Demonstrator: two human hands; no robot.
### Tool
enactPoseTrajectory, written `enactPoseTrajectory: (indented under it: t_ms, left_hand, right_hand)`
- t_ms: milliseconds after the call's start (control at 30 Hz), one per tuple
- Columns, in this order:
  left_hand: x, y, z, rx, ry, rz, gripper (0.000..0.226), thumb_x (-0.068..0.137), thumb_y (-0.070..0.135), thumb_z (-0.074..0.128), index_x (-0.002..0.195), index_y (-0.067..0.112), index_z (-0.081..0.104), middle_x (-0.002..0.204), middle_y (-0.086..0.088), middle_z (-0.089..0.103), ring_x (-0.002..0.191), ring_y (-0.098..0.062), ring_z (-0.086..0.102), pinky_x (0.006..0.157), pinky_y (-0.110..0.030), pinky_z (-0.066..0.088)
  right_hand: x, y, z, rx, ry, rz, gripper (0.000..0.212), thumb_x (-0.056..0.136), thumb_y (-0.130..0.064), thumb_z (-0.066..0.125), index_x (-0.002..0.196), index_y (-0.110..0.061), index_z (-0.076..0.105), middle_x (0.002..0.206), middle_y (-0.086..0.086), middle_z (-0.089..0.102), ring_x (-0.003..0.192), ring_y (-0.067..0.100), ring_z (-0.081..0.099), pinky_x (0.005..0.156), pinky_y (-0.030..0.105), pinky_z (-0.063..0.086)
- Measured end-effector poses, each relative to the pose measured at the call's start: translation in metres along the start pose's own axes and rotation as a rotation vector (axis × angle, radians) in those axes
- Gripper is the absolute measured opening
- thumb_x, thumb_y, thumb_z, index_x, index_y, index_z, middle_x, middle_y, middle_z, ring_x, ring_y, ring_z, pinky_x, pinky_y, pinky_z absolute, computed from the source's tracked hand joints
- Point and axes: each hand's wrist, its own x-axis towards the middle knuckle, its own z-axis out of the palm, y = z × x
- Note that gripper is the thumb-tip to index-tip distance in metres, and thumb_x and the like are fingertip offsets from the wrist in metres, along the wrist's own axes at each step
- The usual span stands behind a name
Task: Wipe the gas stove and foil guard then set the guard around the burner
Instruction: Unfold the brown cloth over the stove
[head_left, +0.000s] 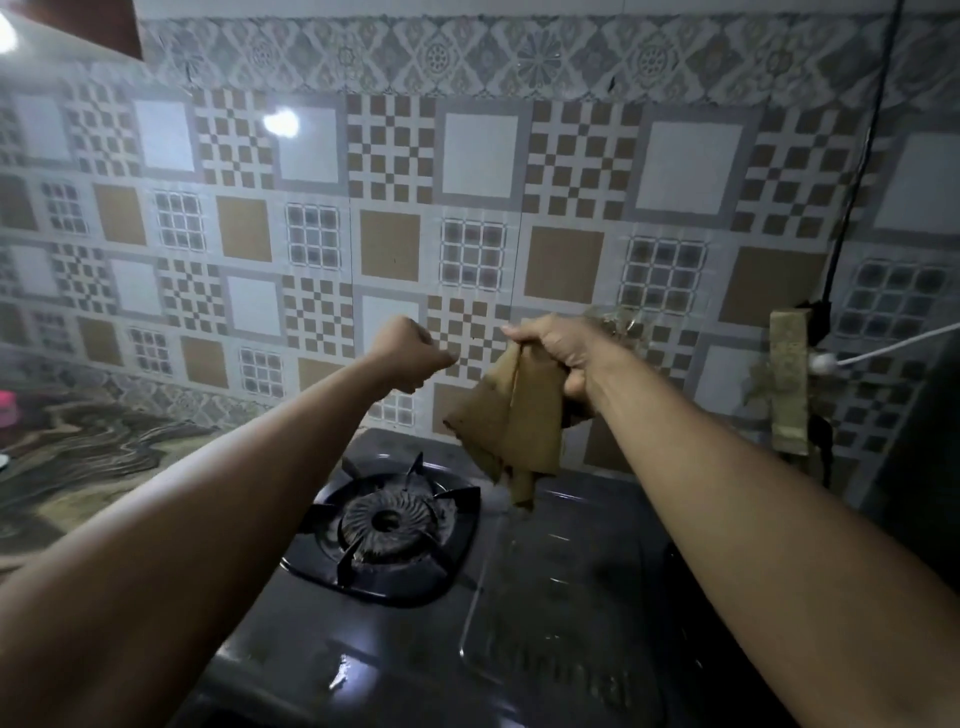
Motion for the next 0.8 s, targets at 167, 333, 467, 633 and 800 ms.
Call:
enactPoseTrajectory:
  t_ms: [167, 333, 467, 633, 800]
  left_hand:
    - [-0.028, -0.027, 0.0, -0.201, -0.36, -0.222, 0.066, 0.096, 0.059, 0.037, 0.085, 0.001, 0.066, 0.085, -0.015, 0.065, 0.076, -0.028, 0.063, 0.071, -0.038, 0.055]
    - [-0.028, -0.044, 0.019, -0.448, -0.552, -0.348, 0.088, 0.089, 0.074, 0.025, 0.113, -0.002, 0.064, 0.11, -0.015, 0.07, 0.104, -0.03, 0.063, 0.089, -0.045, 0.051]
    - [-0.028, -0.042, 0.028, -0.849, -0.504, -0.393, 0.046, 0.092, 0.047, 0.053, 0.102, 0.004, 0.061, 0.099, -0.012, 0.066, 0.095, -0.029, 0.061, 0.096, -0.047, 0.05]
    - [-0.02, -0.031, 0.031, -0.95, -0.153, -0.31, 0.028, 0.095, 0.025, 0.057, 0.115, 0.006, 0.061, 0.084, -0.007, 0.063, 0.074, -0.019, 0.06, 0.065, -0.032, 0.056]
    - [-0.013, -0.011, 0.026, -0.515, 0.148, -0.105, 0.027, 0.091, 0.032, 0.06, 0.094, 0.006, 0.067, 0.083, -0.006, 0.062, 0.078, -0.021, 0.059, 0.06, -0.03, 0.049]
  right_hand:
    - [-0.002, -0.003, 0.02, -0.038, 0.165, -0.03, 0.016, 0.081, -0.028, 0.055, 0.068, -0.019, 0.058, 0.063, 0.004, 0.059, 0.055, 0.02, 0.056, 0.062, 0.03, 0.048]
    - [-0.002, -0.002, 0.03, 0.089, 0.147, -0.065, 0.023, 0.086, -0.025, 0.052, 0.063, -0.02, 0.055, 0.059, 0.002, 0.056, 0.062, 0.018, 0.057, 0.071, 0.035, 0.053]
    - [-0.003, 0.0, 0.028, 0.155, 0.095, -0.054, 0.016, 0.078, -0.032, 0.066, 0.069, -0.019, 0.063, 0.065, 0.002, 0.064, 0.074, 0.022, 0.064, 0.084, 0.042, 0.055]
    - [0.001, 0.007, 0.021, 0.063, 0.229, -0.094, 0.039, 0.049, -0.016, 0.087, 0.083, -0.008, 0.071, 0.084, 0.015, 0.073, 0.083, 0.033, 0.07, 0.074, 0.056, 0.058]
    - [-0.004, 0.01, 0.017, -0.157, 0.419, -0.063, 0.011, 0.076, -0.018, 0.053, 0.067, -0.013, 0.054, 0.073, 0.007, 0.056, 0.075, 0.027, 0.058, 0.063, 0.034, 0.05]
